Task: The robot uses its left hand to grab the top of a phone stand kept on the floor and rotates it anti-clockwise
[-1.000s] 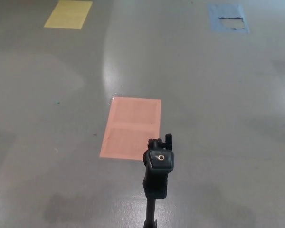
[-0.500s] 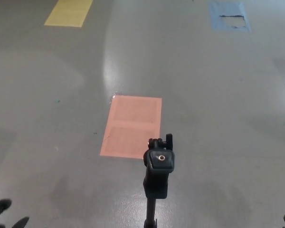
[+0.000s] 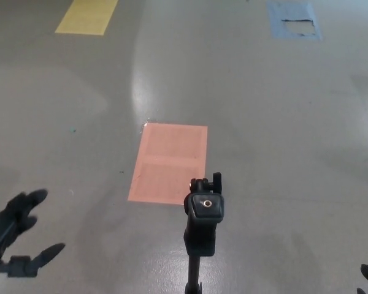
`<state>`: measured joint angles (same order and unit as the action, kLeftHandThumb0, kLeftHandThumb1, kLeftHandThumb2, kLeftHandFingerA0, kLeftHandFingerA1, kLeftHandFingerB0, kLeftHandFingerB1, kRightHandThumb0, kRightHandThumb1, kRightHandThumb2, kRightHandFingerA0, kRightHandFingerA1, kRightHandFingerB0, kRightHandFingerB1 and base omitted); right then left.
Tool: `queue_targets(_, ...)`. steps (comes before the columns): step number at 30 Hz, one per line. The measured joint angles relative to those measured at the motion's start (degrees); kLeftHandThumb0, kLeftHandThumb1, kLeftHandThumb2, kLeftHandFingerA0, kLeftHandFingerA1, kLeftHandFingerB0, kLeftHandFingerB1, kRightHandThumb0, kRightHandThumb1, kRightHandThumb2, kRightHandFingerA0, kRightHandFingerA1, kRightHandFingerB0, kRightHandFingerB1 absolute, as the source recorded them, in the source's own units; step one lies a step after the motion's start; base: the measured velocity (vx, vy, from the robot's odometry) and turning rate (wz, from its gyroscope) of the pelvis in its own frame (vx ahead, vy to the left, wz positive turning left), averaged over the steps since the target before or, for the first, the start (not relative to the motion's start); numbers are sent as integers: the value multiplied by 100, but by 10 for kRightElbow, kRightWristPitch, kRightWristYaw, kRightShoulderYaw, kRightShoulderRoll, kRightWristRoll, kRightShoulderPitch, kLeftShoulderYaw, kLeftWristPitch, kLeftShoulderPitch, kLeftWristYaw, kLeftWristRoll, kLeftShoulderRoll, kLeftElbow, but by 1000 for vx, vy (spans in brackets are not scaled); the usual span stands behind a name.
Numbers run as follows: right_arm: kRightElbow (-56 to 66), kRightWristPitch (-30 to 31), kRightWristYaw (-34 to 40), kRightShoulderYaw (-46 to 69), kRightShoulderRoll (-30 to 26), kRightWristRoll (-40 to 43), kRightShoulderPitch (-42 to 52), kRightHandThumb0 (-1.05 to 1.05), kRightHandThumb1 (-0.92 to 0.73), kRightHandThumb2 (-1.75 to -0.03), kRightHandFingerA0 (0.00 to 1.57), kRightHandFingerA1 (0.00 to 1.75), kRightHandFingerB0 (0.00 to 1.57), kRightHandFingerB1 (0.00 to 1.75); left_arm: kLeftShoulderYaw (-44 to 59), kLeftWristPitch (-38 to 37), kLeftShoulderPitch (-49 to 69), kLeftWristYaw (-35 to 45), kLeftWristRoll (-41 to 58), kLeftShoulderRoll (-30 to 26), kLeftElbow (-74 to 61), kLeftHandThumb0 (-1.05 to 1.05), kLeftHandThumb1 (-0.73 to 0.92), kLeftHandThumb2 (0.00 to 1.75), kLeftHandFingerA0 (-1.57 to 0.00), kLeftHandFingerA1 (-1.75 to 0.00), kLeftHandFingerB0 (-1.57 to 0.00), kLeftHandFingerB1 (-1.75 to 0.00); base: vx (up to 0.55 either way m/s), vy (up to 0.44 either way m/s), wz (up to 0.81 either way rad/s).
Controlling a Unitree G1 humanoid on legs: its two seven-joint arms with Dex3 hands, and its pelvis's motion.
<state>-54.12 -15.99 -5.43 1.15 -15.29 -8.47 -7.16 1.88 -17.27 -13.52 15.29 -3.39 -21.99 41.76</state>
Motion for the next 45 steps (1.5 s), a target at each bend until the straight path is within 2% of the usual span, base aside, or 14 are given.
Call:
queue_targets(2, 1, -1, 0, 0, 0, 0, 0, -72, -79, -111, 0, 35, 0, 21, -2, 0, 8, 4, 3, 0, -46, -94, 28, 71, 0, -32, -2, -32, 0, 0, 0)
queue_targets(8, 2, -1, 0, 0, 0, -1, 0, -75, -79, -112, 0, 38, 0, 22, -8, 1, 20, 13, 7, 0, -161, -101, 34, 70, -1, -48, -2, -49, 0, 0, 0)
queue_targets(9, 2, -1, 0, 0, 0, -1, 0, -73, -77, -111, 0, 38, 0, 23, -8, 1, 20, 13, 7, 0, -161, -95, 32, 68, -2, -34, -3, -51, 0, 0, 0)
queue_targets(13, 2, -3, 0, 0, 0, -1, 0, -77, -79, -111, 0, 38, 0, 20, -13, 2, 22, 21, 12, 0, -248, -84, 29, 68, -1, -22, -2, -46, 0, 0, 0)
queue_targets(22, 1, -8, 0, 1, 0, 0, -1, -72, -77, -110, 0, 36, 0, 22, -15, 2, 22, 40, 17, -9, -417, -76, 32, 58, 0, -35, -2, -49, 0, 0, 0)
queue_targets(23, 1, -8, 0, 1, 0, 0, -2, -64, -92, -74, 5, 30, 0, 3, -15, 1, 22, 41, 17, -10, -426, -71, 32, 57, 0, -37, -2, -49, 0, 0, 0)
queue_targets(25, 1, -11, 0, 1, 0, 0, -3, -66, -92, -73, 4, 30, 0, 6, -15, 1, 22, 49, 18, -18, -473, -69, 30, 65, 0, -29, -1, -47, 0, 0, 0)
queue_targets(26, 1, -12, 0, 3, 0, 0, -3, -75, -77, -110, 0, 35, 0, 21, -15, 1, 22, 53, 19, -25, -496, -67, 28, 64, 0, -29, -3, -50, 0, 0, 0)
queue_targets(35, -3, -24, 0, 8, -1, 2, -5, -73, -75, -110, 0, 36, 0, 22, 0, -1, 25, 75, 18, -73, -650, -69, 36, 58, 0, -37, -2, -52, 0, 0, 0)
queue_targets(36, -4, -25, 0, 8, -1, 2, -6, -67, -92, -71, 3, 31, 0, 9, 1, 0, 26, 76, 18, -74, -656, -64, 32, 74, 0, -40, -6, -55, 0, 0, 0)
queue_targets(39, -6, -28, 0, 12, -1, 4, -7, -66, -90, -80, 4, 31, 0, 3, 9, 4, 37, 80, 18, -80, -709, -73, 34, 70, 0, -43, -9, -56, 0, 0, 0)
queue_targets(41, -7, -29, -1, 13, -1, 5, -7, -67, -92, -71, 5, 31, 0, 7, 11, 8, 43, 82, 19, -81, -731, -77, 32, 65, -1, -46, -7, -57, 0, 0, 0)
queue_targets(42, -8, -30, -1, 13, -1, 6, -8, -65, -89, -81, 2, 30, 0, 3, 11, 13, 48, 84, 20, -81, -748, -78, 32, 65, -1, -44, -7, -57, 0, 0, 0)
queue_targets(45, -10, -31, -1, 14, -1, 7, -8, -66, -92, -71, 3, 31, 0, 9, 9, 27, 54, 89, 21, -81, -779, -79, 32, 65, -2, -45, -7, -57, 0, 0, 0)
